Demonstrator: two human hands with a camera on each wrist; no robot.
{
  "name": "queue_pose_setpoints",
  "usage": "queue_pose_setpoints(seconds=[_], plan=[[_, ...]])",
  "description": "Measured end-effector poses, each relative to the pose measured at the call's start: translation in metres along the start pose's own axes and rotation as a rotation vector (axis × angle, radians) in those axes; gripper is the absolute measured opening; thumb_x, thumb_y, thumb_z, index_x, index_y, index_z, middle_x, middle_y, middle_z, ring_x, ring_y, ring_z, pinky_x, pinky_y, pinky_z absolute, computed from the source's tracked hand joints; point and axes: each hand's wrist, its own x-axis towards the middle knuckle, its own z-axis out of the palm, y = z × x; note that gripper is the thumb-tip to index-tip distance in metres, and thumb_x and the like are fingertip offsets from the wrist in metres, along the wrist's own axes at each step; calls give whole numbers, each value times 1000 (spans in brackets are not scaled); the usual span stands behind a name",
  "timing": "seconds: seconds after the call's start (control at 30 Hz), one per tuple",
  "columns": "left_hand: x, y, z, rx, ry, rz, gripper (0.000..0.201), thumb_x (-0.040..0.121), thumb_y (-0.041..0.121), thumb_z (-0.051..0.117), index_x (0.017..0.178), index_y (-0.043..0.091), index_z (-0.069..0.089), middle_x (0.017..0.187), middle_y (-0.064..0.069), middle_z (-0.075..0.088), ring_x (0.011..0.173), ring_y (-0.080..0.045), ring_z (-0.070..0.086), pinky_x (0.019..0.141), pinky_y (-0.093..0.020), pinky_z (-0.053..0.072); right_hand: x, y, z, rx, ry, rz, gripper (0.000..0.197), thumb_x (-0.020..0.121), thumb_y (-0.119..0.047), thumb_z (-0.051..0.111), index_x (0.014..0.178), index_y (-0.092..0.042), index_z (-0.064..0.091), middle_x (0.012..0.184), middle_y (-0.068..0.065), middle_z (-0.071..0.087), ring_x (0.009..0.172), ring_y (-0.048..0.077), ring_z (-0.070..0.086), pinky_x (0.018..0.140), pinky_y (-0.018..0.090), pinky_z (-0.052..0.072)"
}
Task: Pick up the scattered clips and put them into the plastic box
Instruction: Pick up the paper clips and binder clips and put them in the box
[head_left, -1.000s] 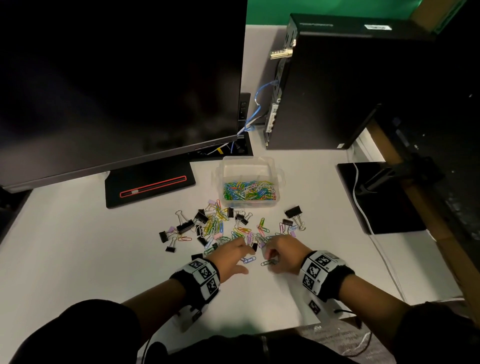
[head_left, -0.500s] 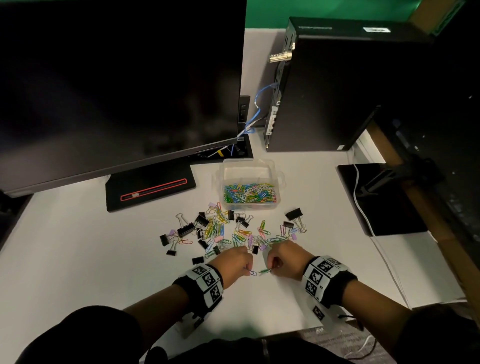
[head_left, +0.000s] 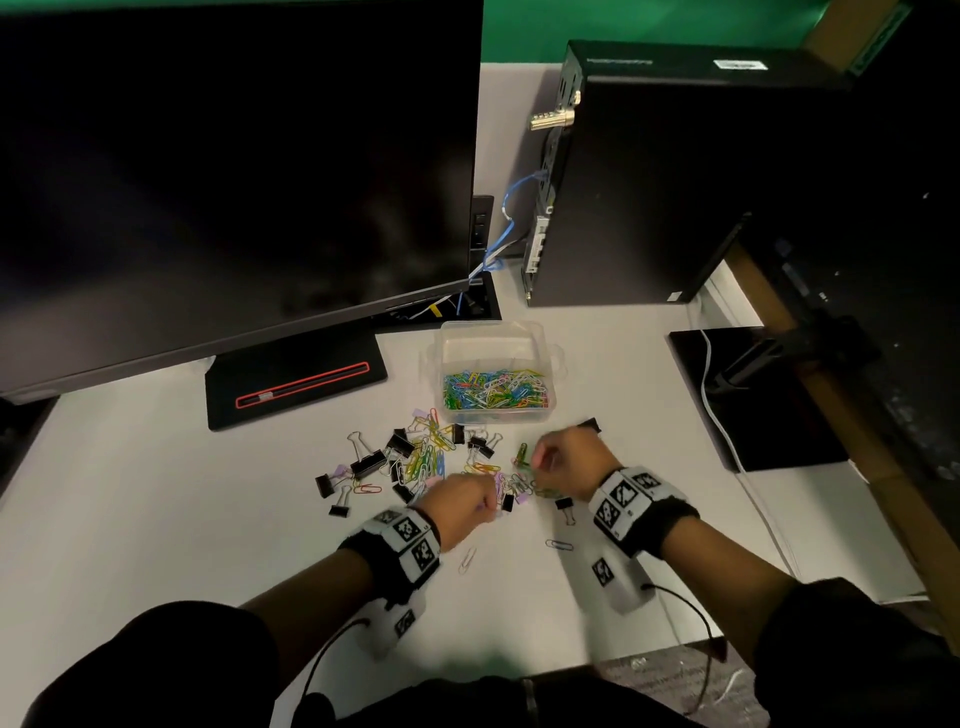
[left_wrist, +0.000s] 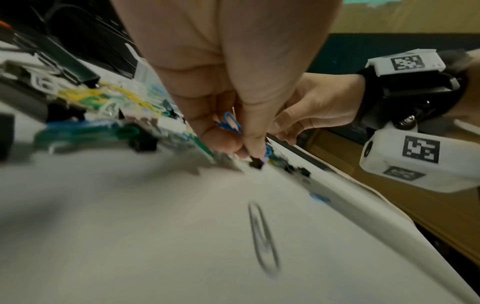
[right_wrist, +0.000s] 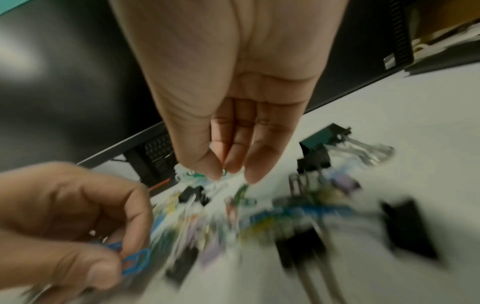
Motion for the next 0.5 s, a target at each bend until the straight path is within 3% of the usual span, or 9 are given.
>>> queue_pose_setpoints(seconds=[0.13,0.2,0.3,0.43,0.5], plan=[[17,-1,-35,-116,146,-34,20,93,19,53,108,9,61,106,-1,64,95,-21,62,88,-27,48,37,-15,-22,44,180,38,6,76,-7,66,77,-12,68,80,4,69,72,14,60,71,22,45],[30,0,-54,-187,227,-52,23,93,18,51,112,9,61,113,-6,63,102,-22,60,92,-29,48,55,-19,-28,49,229,68,8,79,-7,63,82,-11,70,84,5,70,76,15,60,71,20,42],[51,-2,-74,-222,305,-102,25,95,19,49,110,7,64,117,-11,62,109,-24,57,89,-26,41,70,-17,-31,22,234,87,19,87,-10,54,95,-15,70,98,6,71,86,20,64,73,20,43],[79,-11,-90,-226,285,-207,22,94,14,47,102,2,63,108,-17,65,100,-32,60,80,-29,44,56,-6,-31,45,217,57,24,90,-8,49,102,-16,68,107,7,69,79,21,60,73,24,46],[88,-16,-94,-240,252,-232,24,93,9,43,102,0,63,110,-18,66,101,-33,61,83,-31,48,39,2,-28,43,196,5,24,87,-3,49,98,-12,69,103,9,70,79,21,60,77,24,45]])
